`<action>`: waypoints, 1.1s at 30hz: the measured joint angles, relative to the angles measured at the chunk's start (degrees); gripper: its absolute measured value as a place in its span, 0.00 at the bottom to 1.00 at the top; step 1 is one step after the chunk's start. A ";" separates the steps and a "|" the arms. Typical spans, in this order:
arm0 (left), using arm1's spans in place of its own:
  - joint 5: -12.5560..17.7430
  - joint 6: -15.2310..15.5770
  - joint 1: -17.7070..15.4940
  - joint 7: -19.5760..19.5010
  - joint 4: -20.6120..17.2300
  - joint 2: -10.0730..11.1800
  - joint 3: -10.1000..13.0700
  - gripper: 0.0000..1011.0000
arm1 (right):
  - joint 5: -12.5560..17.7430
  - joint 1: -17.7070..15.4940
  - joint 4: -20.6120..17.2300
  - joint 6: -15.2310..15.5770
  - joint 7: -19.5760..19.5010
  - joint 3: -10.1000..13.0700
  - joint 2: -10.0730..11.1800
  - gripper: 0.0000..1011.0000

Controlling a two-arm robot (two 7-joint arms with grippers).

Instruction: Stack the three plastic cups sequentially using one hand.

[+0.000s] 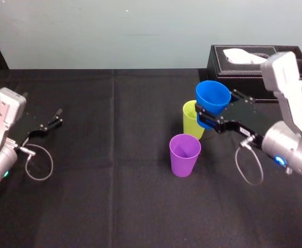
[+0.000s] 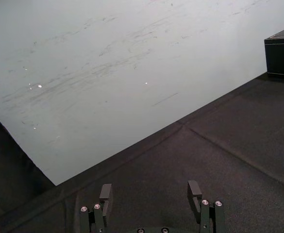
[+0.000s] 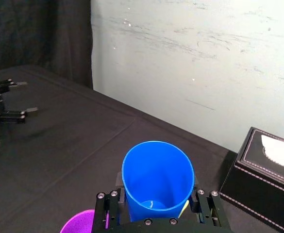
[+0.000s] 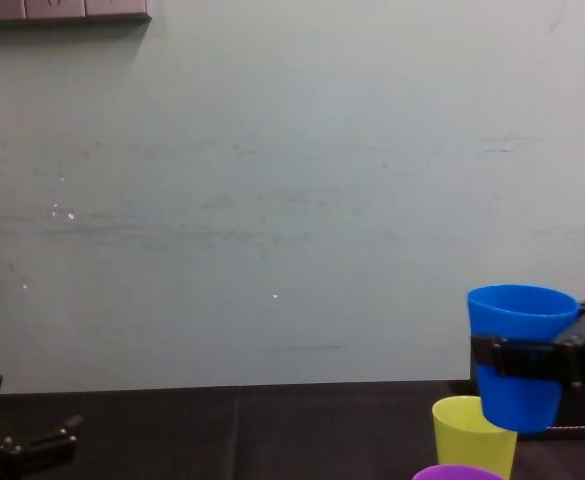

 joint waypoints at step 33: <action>0.00 0.00 0.00 0.00 0.00 0.00 0.00 1.00 | -3.34 9.41 13.69 -1.56 -0.50 -3.11 -6.87 0.72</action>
